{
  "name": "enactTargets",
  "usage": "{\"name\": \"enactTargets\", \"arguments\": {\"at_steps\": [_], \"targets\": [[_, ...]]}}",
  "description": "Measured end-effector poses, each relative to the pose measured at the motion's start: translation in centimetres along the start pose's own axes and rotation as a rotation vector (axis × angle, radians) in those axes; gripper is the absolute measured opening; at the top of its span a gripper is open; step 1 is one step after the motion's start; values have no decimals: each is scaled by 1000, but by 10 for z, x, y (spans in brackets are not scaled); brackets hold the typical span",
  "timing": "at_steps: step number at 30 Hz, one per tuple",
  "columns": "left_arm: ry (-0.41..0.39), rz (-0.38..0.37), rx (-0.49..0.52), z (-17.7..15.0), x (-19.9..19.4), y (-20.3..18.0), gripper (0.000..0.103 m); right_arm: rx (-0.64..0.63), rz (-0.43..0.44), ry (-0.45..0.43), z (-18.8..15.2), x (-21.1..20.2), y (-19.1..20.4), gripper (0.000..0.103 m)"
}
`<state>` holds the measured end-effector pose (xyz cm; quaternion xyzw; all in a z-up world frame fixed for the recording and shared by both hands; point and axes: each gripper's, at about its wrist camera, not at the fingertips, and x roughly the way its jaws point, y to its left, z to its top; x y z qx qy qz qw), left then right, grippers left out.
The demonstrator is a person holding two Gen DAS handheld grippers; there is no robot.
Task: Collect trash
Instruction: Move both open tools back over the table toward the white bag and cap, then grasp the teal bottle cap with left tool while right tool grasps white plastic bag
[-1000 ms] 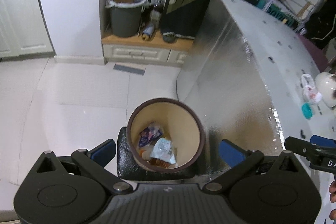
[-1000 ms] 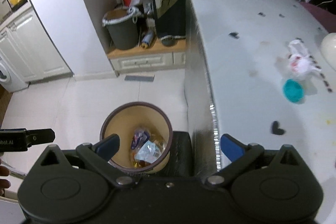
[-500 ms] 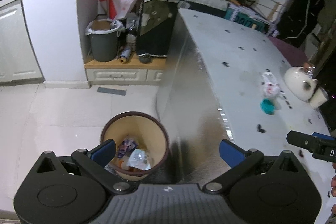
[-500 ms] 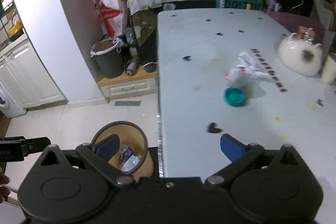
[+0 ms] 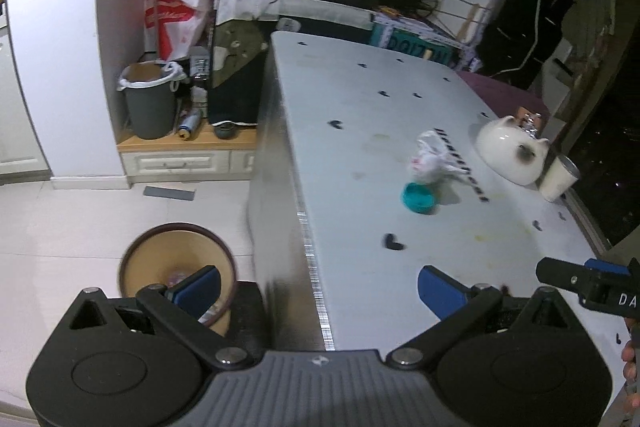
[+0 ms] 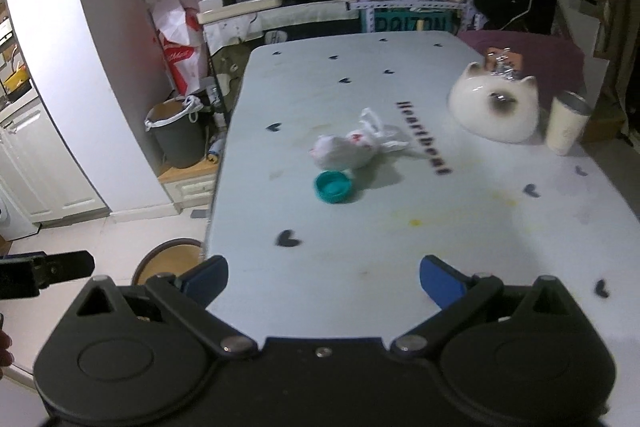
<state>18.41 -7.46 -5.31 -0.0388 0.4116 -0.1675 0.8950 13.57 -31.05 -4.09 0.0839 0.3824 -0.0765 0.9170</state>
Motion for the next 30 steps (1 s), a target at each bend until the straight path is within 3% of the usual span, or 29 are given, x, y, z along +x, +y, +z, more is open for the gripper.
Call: {"name": "enactTargets", "arguments": {"at_steps": [7, 16, 23, 30], "targets": [[-26, -45, 73, 1, 26, -58, 103, 27, -9, -22, 14, 8, -48, 103], [-20, -101, 204, 20, 89, -103, 103, 56, -14, -14, 57, 62, -82, 103], [-4, -119, 281, 34, 138, -115, 95, 44, 31, 40, 105, 135, -77, 103], [4, -128, 352, 37, 172, -115, 90, -32, 47, 99, 135, 214, -38, 103]]}}
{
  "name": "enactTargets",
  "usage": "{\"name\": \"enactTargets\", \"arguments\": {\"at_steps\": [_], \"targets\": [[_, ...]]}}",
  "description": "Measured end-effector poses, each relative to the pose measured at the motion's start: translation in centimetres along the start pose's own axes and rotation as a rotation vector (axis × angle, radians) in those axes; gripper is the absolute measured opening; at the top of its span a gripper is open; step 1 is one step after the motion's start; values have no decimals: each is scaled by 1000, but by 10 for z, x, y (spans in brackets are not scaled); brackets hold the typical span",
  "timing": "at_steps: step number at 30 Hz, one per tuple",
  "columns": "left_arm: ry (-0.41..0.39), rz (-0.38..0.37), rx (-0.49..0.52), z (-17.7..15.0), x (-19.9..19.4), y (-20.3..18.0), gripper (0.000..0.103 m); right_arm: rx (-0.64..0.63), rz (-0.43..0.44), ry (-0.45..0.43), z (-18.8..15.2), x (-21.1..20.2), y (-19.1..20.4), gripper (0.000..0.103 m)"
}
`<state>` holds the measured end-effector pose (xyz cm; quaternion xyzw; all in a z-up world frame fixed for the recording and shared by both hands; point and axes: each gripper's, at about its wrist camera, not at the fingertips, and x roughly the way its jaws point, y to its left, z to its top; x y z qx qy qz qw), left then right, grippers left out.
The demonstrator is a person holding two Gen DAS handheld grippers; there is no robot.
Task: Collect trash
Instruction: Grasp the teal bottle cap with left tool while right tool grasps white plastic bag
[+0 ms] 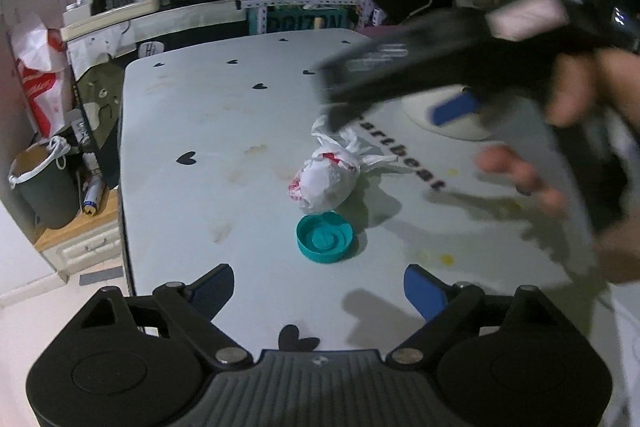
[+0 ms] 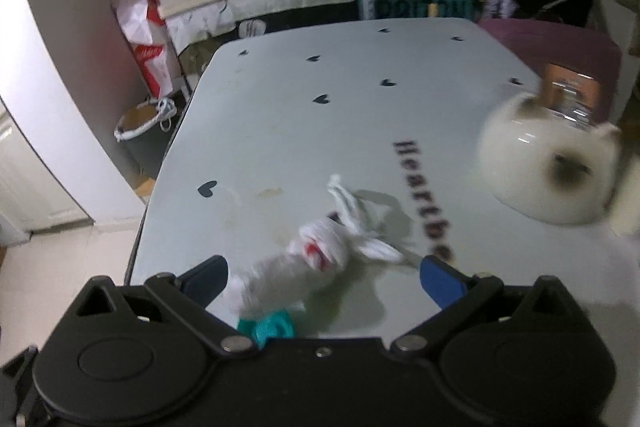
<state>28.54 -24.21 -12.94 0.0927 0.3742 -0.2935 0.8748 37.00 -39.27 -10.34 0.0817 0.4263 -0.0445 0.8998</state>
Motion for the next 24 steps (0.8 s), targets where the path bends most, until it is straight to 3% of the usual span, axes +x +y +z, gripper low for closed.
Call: {"name": "enactTargets", "arguments": {"at_steps": [7, 18, 24], "targets": [[43, -27, 13, -4, 24, 6, 83, -94, -1, 97, -8, 51, 26, 103], [33, -47, 118, 2, 61, -4, 77, 1, -75, 77, -25, 33, -50, 92], [49, -46, 195, 5, 89, -12, 68, -46, 24, 39, -32, 22, -68, 88]]}}
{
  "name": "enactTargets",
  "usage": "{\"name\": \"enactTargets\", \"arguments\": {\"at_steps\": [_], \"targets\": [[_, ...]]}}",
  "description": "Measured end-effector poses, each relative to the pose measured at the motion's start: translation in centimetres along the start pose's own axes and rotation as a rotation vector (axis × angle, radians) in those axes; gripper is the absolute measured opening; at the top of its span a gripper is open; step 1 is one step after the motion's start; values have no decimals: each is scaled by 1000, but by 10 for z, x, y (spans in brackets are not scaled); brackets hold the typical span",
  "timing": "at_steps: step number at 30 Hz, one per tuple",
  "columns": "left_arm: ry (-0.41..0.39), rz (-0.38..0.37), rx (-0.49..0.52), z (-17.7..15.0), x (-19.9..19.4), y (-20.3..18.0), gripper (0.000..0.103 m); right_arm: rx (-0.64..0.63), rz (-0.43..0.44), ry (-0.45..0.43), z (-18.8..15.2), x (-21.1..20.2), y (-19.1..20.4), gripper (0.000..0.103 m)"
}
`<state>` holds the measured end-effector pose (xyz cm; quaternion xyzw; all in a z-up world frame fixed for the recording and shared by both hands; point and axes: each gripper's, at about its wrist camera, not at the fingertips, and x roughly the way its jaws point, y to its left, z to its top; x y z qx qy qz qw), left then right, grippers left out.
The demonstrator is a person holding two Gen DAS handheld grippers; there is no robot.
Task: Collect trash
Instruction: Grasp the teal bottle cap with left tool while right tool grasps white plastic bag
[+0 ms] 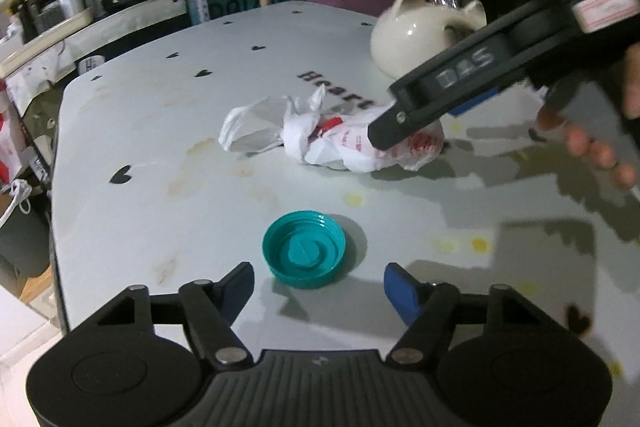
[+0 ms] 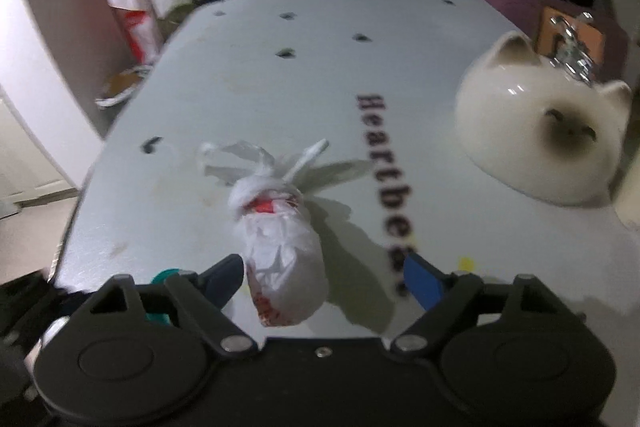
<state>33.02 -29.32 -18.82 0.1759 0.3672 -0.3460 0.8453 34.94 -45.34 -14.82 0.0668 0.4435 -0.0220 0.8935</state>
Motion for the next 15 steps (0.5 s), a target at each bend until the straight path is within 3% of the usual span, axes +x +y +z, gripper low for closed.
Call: {"name": "enactTargets", "arguments": {"at_steps": [5, 10, 12, 15], "targets": [[-11, 23, 34, 2, 14, 3, 66, -123, 33, -4, 10, 4, 5, 87], [-27, -3, 26, 7, 20, 8, 60, -127, 54, 39, 21, 20, 9, 78], [-29, -10, 16, 9, 22, 9, 51, -107, 73, 65, 23, 26, 10, 72], [-18, -22, -18, 10, 22, 12, 50, -84, 89, 85, 20, 31, 12, 50]]}}
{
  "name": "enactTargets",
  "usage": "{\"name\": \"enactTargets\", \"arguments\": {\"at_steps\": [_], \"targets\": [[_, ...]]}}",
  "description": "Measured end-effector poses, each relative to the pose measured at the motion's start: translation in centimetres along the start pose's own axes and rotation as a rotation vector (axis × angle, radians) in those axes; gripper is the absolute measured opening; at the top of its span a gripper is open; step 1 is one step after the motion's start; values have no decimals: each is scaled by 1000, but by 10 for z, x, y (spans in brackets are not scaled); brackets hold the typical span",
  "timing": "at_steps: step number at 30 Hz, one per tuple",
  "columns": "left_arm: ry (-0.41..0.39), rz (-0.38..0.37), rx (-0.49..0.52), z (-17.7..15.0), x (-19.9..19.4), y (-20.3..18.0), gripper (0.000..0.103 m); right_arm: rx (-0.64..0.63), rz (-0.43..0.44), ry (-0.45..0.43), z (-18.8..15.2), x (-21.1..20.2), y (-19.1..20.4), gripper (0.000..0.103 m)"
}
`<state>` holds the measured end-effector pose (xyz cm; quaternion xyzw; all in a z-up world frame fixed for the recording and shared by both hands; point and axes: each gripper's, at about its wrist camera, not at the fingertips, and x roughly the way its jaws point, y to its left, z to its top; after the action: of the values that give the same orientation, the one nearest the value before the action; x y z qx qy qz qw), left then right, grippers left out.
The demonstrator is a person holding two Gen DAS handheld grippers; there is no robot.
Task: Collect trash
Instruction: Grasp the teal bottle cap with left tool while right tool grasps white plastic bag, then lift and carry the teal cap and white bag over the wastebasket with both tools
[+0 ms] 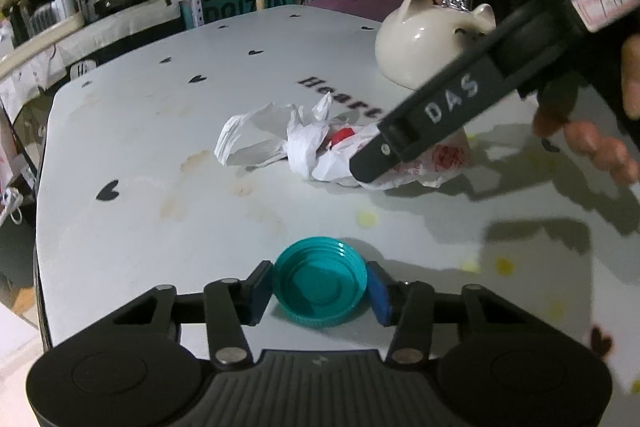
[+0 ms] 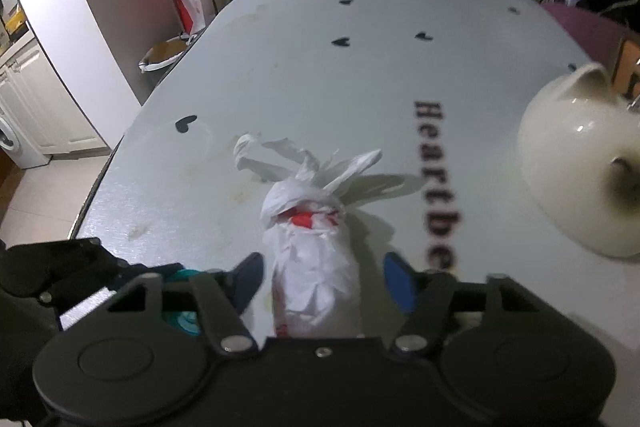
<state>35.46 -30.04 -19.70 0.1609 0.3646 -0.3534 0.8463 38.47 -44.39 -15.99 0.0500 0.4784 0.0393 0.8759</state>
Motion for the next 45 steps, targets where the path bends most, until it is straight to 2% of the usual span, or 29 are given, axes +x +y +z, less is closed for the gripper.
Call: {"name": "enactTargets", "arguments": {"at_steps": [3, 6, 11, 18, 27, 32, 37, 45], "targets": [[17, -25, -68, -1, -3, 4, 50, 16, -4, 10, -5, 0, 2, 38], [36, -23, -102, -3, -8, 6, 50, 16, -21, 17, -14, -5, 7, 36], [66, -13, -135, -10, -19, 2, 50, 44, -35, 29, -33, -16, 14, 34], [104, 61, -103, -22, -32, -9, 50, 85, -61, 44, -69, -39, 28, 33], [90, 120, -159, -30, -38, -12, 51, 153, -95, 52, -111, -67, 42, 32], [64, 127, -159, -31, -37, -12, 53, 192, -117, 55, -128, -77, 46, 32], [88, 122, -181, -29, -41, -11, 50, 210, -156, 42, -138, -89, 49, 31], [76, 106, -192, -34, -84, -25, 50, 238, -179, -7, -145, -114, 54, 31]]}}
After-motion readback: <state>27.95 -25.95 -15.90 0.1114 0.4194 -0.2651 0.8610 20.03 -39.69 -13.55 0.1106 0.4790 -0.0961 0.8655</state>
